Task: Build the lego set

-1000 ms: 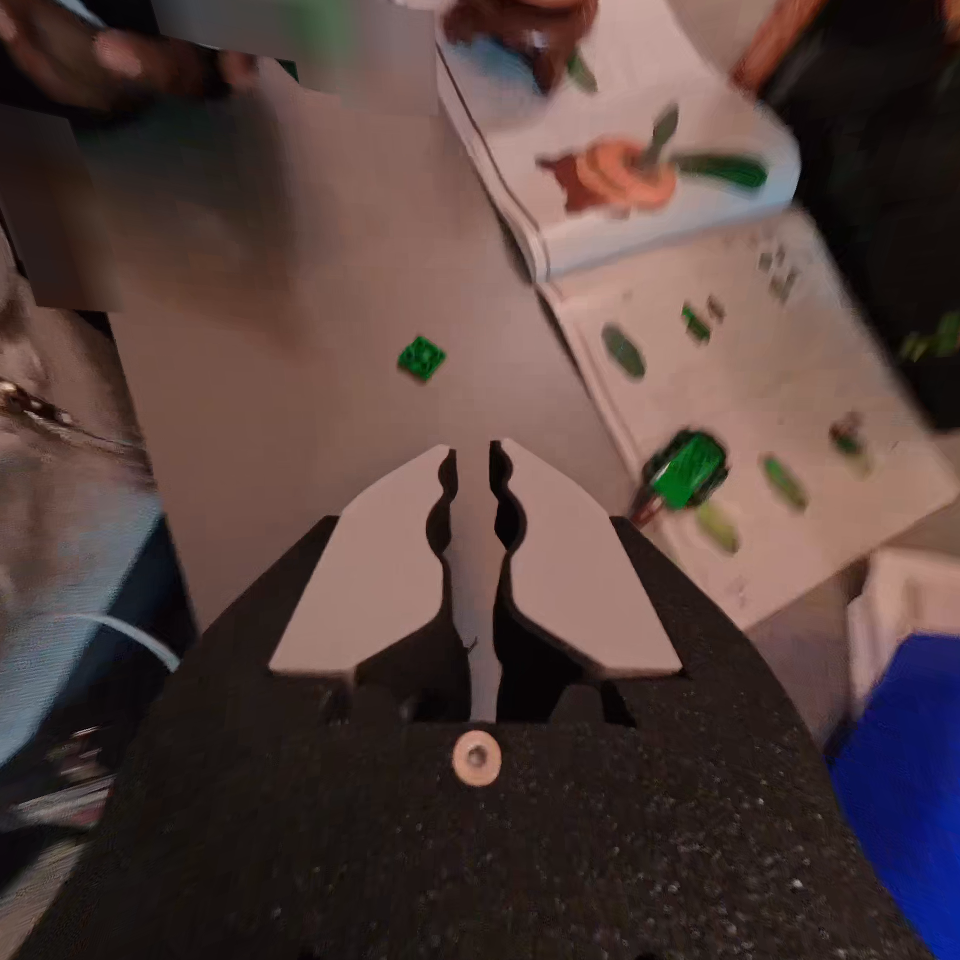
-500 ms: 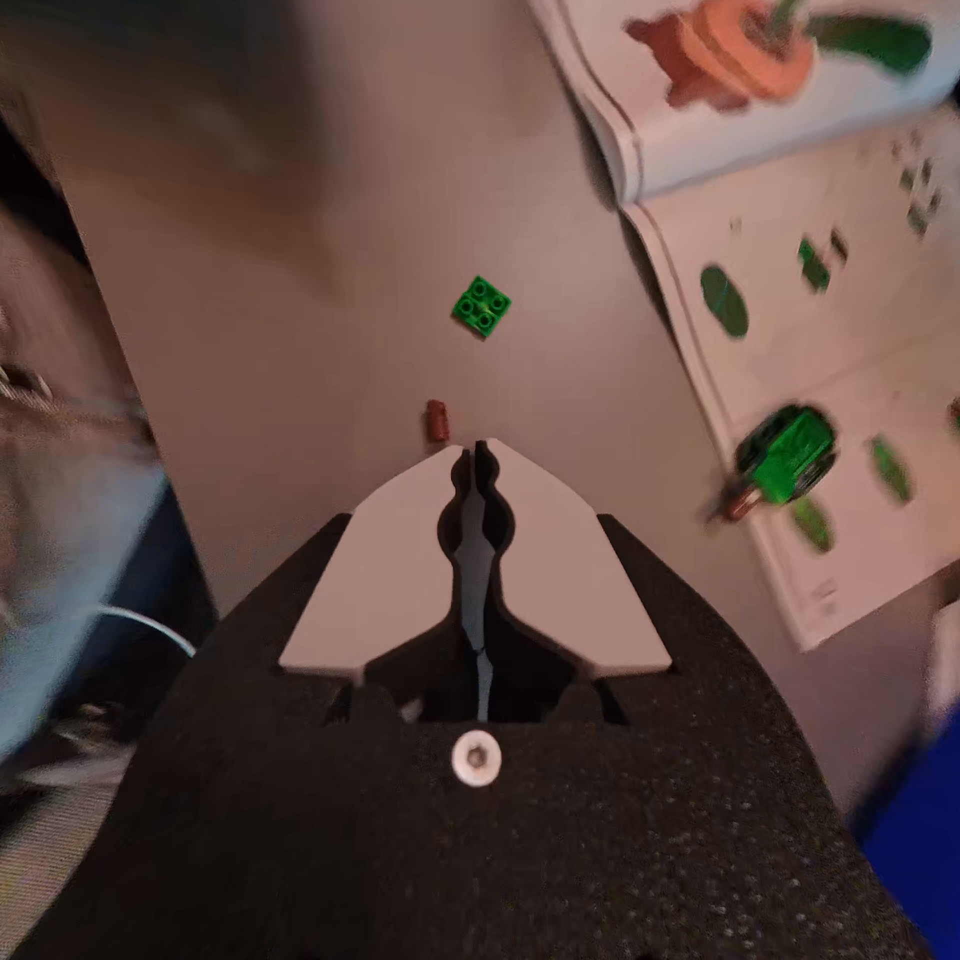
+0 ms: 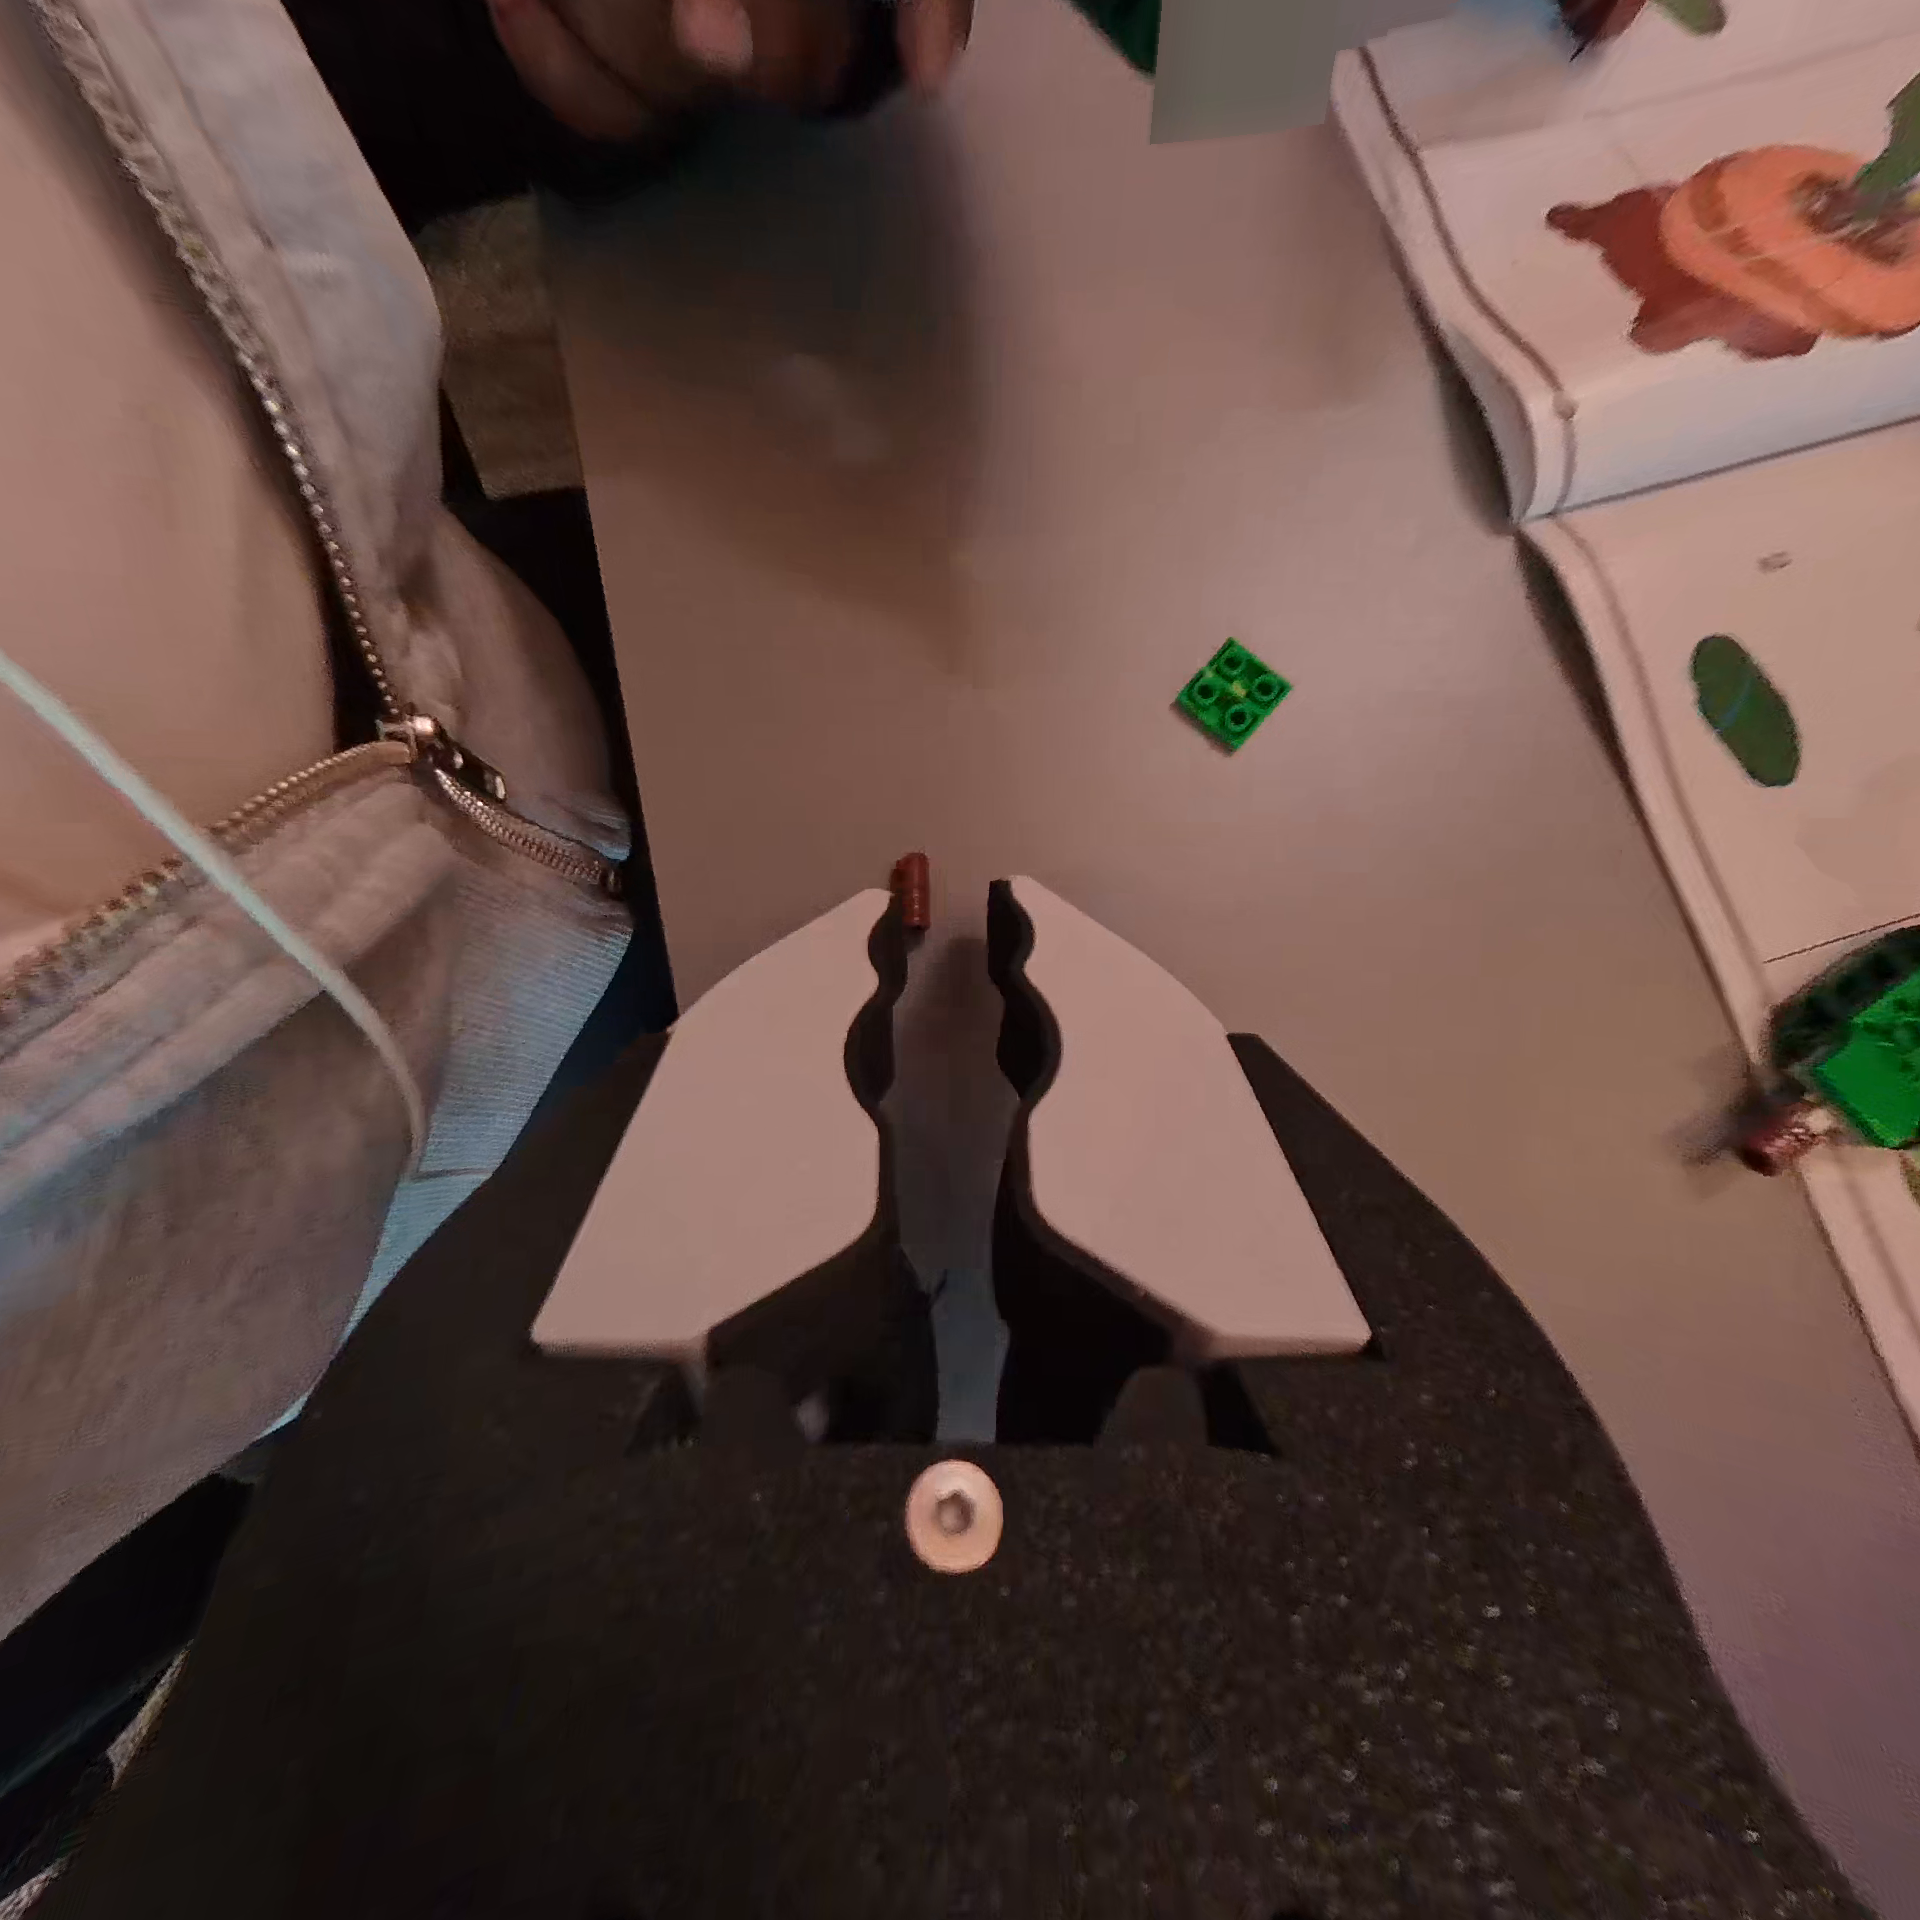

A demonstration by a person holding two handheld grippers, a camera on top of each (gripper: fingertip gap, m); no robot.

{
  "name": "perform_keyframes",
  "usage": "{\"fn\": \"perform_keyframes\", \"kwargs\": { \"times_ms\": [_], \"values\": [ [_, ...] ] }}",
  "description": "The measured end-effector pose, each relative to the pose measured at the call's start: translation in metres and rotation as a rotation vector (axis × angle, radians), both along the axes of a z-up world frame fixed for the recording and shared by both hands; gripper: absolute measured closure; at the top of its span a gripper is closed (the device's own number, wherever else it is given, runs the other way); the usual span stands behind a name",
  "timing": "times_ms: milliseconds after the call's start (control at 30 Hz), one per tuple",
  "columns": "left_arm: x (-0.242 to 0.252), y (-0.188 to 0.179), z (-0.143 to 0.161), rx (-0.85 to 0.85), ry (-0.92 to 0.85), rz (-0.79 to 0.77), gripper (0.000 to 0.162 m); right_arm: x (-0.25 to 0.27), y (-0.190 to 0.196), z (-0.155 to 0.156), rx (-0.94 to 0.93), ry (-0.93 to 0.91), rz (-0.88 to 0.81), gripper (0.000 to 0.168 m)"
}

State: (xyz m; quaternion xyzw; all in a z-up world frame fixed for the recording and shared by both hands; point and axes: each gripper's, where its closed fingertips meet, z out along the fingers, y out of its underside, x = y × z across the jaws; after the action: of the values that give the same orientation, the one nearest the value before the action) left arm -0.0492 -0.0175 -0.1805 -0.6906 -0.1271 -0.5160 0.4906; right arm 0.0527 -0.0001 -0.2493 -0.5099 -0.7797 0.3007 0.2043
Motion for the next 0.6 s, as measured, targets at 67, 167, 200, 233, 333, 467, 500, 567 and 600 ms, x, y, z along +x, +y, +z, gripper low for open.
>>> {"fn": "perform_keyframes", "kwargs": {
  "times_ms": [67, 167, 200, 233, 333, 467, 500, 567, 600],
  "values": [
    [0.0, 0.0, 0.0, 0.001, -0.001, -0.002, 0.157, 0.001, -0.006, -0.006, -0.008, -0.011, 0.018, 0.159],
    [0.0, -0.001, 0.001, 0.005, 0.002, -0.002, 0.157, -0.002, -0.006, -0.006, 0.003, 0.013, 0.01, 0.165],
    [0.0, -0.001, 0.001, 0.006, 0.001, -0.003, 0.157, -0.004, -0.006, -0.006, 0.006, 0.017, 0.007, 0.165],
    [0.001, -0.001, 0.001, 0.006, 0.001, -0.005, 0.157, -0.005, -0.005, -0.006, 0.006, 0.017, 0.001, 0.165],
    [0.001, -0.001, 0.001, 0.007, -0.002, -0.011, 0.157, -0.007, -0.004, -0.005, 0.031, 0.023, 0.026, 0.161],
    [0.001, -0.002, 0.002, 0.014, -0.01, -0.008, 0.157, -0.013, -0.01, 0.009, 0.0, 0.064, 0.044, 0.159],
    [0.0, -0.002, 0.002, 0.015, -0.01, -0.007, 0.157, -0.014, -0.01, 0.009, -0.026, 0.043, 0.005, 0.158],
    [0.0, -0.002, 0.002, 0.018, -0.005, -0.004, 0.157, -0.017, -0.003, 0.01, -0.083, 0.001, -0.168, 0.158],
    [0.0, -0.002, 0.002, 0.018, 0.0, -0.002, 0.157, -0.017, -0.007, 0.012, -0.137, -0.014, -0.237, 0.161]
  ]
}}
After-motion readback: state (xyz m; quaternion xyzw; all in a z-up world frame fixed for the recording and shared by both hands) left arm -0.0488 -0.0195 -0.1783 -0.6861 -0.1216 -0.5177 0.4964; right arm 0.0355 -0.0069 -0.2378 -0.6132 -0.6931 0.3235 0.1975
